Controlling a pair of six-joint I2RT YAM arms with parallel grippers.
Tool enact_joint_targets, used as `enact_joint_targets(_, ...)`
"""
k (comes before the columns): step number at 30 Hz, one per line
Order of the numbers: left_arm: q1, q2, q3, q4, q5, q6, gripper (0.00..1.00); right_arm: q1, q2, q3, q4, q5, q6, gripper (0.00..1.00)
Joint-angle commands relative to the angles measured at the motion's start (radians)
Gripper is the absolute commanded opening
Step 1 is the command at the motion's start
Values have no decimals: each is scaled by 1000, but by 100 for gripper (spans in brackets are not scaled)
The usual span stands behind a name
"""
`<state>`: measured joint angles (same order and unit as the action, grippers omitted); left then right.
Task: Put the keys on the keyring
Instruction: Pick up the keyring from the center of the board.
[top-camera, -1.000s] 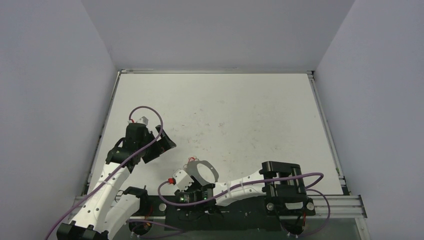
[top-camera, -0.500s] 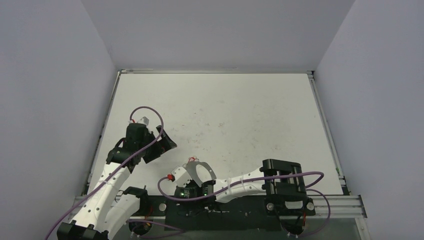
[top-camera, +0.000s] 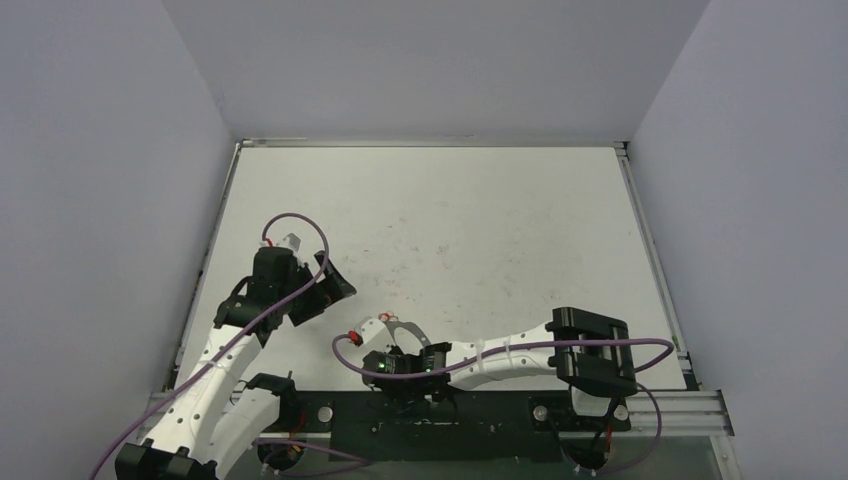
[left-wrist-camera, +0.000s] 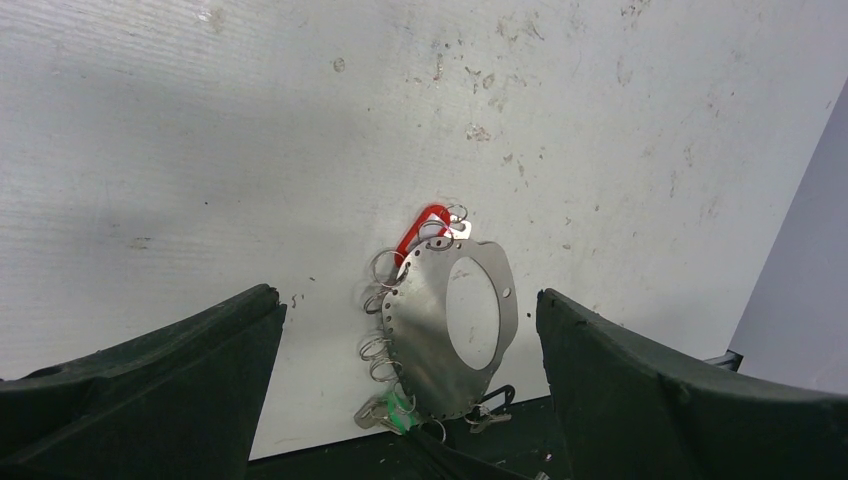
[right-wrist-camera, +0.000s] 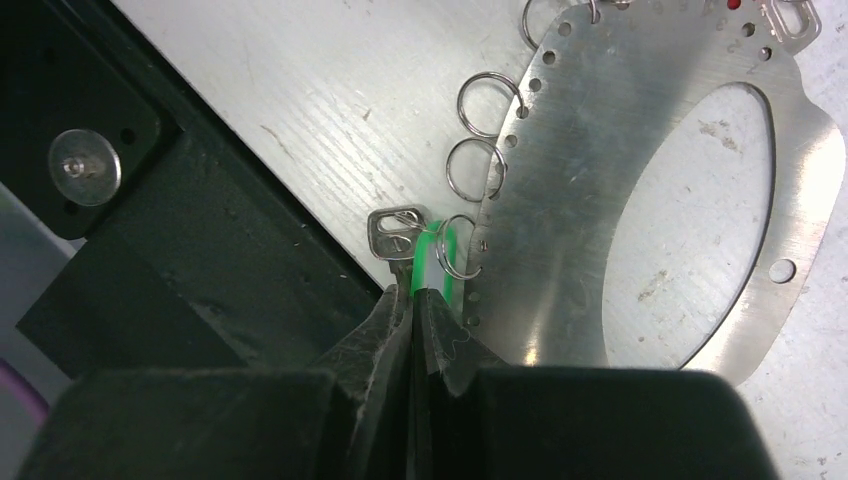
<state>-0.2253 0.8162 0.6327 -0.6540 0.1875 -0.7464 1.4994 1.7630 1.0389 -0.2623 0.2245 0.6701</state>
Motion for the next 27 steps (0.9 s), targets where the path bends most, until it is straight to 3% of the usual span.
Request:
enact_joint_targets(1,6,1,-2,50,20,15,96,-4,-66,-11,55,-37,-15,0)
enact_joint_targets(7,5,6,-3,53,26,15,96,-8,-57,-6,62,-44,-15,3)
enact_joint_targets(11,7,7,-4,54,32,15,96,-6,-32,18,27,-18,-28,37)
enact_joint_targets(15,5,8,-5,57,35,15,96,5,4,51,-25,15,-45,53)
enact_joint_targets(21,5,11,-5,60,36,16,96,17,52,63,-37,0,-62,60)
enact_joint_targets(27,6,14,-5,62,40,15,96,41,56,80,-50,33,-75,52)
